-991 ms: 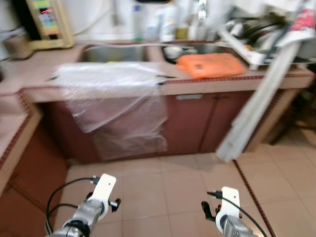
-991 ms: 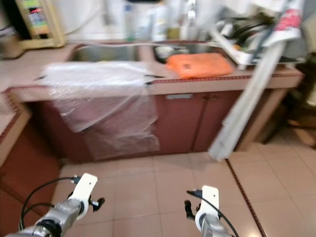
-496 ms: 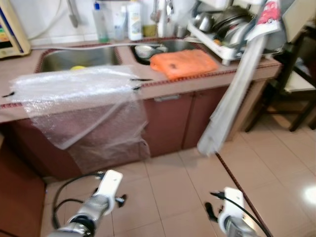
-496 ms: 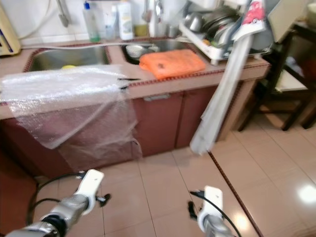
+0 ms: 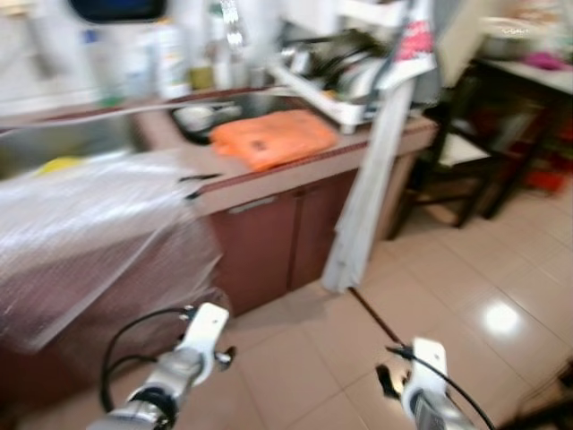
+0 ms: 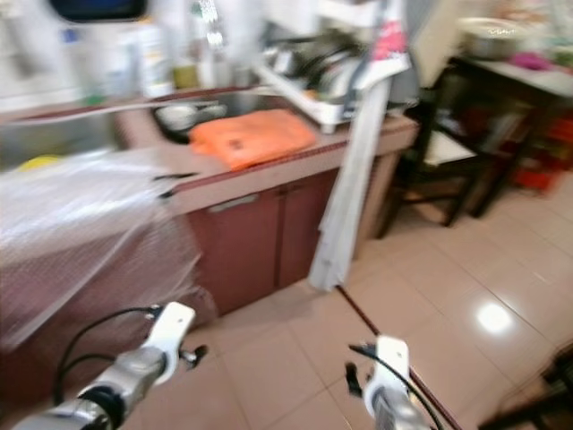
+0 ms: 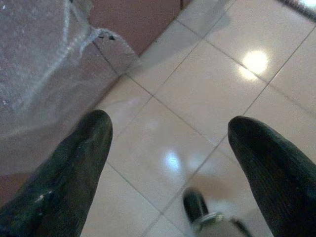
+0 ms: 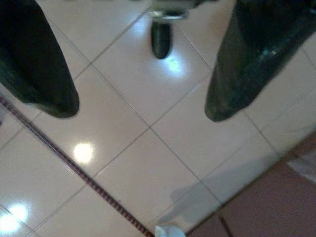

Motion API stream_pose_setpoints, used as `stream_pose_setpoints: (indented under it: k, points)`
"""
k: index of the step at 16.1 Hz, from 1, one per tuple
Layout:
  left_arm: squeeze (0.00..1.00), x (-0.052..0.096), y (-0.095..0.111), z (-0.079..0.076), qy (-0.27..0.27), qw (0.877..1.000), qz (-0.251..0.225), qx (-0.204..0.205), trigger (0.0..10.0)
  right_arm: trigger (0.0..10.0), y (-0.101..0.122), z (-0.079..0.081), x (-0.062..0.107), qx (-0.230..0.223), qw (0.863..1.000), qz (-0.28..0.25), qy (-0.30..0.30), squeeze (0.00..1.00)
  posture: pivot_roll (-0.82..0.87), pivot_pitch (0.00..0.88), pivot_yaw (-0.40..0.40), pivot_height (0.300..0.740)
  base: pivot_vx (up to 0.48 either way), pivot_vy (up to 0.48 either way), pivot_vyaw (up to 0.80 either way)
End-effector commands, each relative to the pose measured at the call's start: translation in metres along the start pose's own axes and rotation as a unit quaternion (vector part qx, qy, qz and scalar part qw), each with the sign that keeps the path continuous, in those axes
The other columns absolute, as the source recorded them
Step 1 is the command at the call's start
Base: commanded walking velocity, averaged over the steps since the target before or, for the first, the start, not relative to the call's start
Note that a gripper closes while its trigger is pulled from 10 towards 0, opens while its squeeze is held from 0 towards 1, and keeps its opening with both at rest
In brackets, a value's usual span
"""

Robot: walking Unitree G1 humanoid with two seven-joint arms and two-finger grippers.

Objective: Kitchen organization

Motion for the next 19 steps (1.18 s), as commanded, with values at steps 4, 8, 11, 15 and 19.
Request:
stream_pose_setpoints:
  k: [4,8,11,15,19]
  points:
    - [0.00,-0.0008,0.0043,-0.0040,-0.007,1.000,-0.001,-0.008,10.0,10.0,-0.0021,-0.0058,0.0007,-0.003,1.000,0.003,-0.008,0.00,-0.03,0.000,-0.017,0.740,0.358,0.000,-0.71]
    - [0.00,-0.0006,0.0040,-0.0012,0.001,1.000,-0.003,-0.003,10.0,10.0,-0.0021,-0.0048,0.0007,-0.002,1.000,0.003,-0.006,0.00,-0.03,0.000,-0.017,0.740,0.073,0.000,-0.22]
    - [0.00,-0.0005,0.0051,-0.0004,0.003,1.000,-0.006,-0.008,10.0,10.0,-0.0020,-0.0046,0.0006,-0.001,1.000,0.003,-0.005,0.00,-0.03,0.000,-0.015,0.740,0.000,-0.226,0.00]
    - [0.00,-0.0004,0.0033,-0.0002,0.005,1.000,-0.003,-0.009,10.0,10.0,-0.0017,-0.0047,0.0006,-0.004,1.000,0.002,-0.007,0.00,-0.03,0.000,-0.014,0.740,0.000,-0.216,0.00]
    - [0.00,-0.0004,0.0021,0.0003,0.007,1.000,-0.001,-0.012,10.0,10.0,-0.0009,-0.0052,0.0005,-0.005,1.000,0.001,-0.008,0.00,-0.04,0.000,-0.011,0.740,0.000,-0.120,0.00]
Point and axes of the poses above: a point about 5 cm out from each wrist's last joint towards the gripper, its own x axis pointing back from the gripper into the wrist, its own y axis along the axis of the wrist's last joint, z = x × y, the point moved 4 cm from there along -x, pointing out of the wrist towards the gripper, and after that the axes turned 3 degrees about x, right-handed, at the moved point
